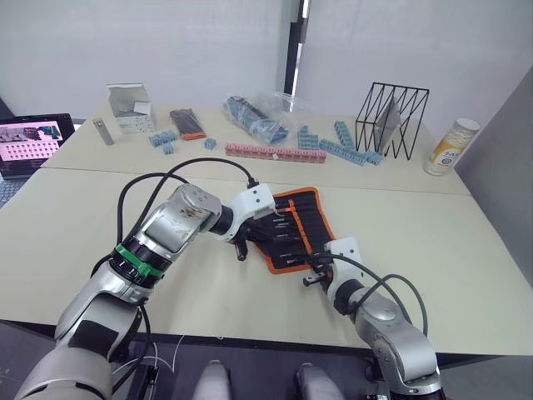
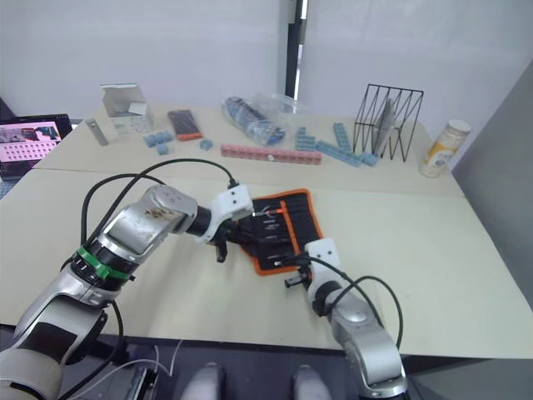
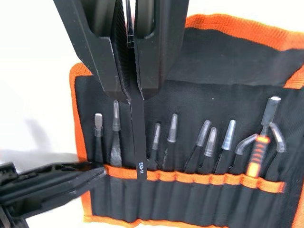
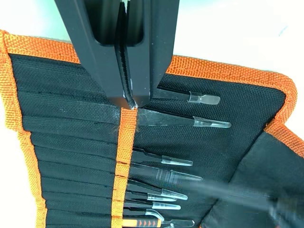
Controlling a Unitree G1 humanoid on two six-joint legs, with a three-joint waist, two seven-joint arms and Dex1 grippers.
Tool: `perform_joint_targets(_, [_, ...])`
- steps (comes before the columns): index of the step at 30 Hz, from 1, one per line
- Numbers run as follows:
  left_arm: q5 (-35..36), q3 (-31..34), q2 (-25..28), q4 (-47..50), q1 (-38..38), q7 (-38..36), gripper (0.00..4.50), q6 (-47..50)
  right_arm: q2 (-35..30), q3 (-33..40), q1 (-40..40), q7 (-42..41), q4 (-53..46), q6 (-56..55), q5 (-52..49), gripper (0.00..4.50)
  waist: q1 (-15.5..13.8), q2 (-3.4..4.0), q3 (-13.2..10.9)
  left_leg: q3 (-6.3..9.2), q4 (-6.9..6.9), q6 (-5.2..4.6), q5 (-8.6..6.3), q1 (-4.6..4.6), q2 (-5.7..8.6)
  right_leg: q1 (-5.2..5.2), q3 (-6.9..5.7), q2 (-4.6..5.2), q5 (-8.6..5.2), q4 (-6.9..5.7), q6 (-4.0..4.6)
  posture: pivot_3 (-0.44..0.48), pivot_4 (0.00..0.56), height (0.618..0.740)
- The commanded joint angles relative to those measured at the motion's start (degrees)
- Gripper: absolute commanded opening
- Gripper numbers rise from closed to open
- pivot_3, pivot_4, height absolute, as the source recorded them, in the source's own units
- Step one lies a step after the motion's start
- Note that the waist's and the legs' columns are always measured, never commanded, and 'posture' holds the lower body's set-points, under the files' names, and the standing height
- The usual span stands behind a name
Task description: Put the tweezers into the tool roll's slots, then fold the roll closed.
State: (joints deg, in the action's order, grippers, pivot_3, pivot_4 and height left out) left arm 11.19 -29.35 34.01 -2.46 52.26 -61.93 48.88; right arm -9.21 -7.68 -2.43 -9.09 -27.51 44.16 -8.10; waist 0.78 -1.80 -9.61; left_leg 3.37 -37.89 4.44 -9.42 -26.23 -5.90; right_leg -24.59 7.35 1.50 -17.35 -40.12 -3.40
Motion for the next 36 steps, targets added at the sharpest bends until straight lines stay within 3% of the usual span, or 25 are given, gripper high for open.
perform_joint_targets(1, [-2.0,-0.8,1.1,0.4,1.8,-1.8,0.03,-0.9,-0.1,1.5,1.6,1.4,2.6,3.0,0.6,0.0,0.0,0.0,0.0,0.0,0.0,0.0,0.0,0.0,0.0,0.0,0.0,0.0,0.0,0.0,0.0,0.0,0.15,0.663])
perform_joint_targets(16, [-8.1,-3.6,-2.3,-4.2,4.0,-3.4,0.03,-5.5,0.6,0.8,2.3,2.1,2.0,2.9,0.5,0.0,-0.1,0.0,0.0,0.0,0.0,0.0,0.0,0.0,0.0,0.01,0.0,0.0,0.0,0.0,0.0,0.0,0.15,0.663])
perform_joint_targets(36, [-15.4,-3.9,-20.8,-24.6,7.6,1.8,0.03,-18.4,1.4,-0.8,3.7,2.8,-0.1,3.9,0.3,0.0,-0.4,0.0,0.0,0.03,-0.01,-0.01,0.01,-0.01,0.04,0.09,0.0,0.01,-0.02,0.01,-0.04,0.0,0.15,0.663])
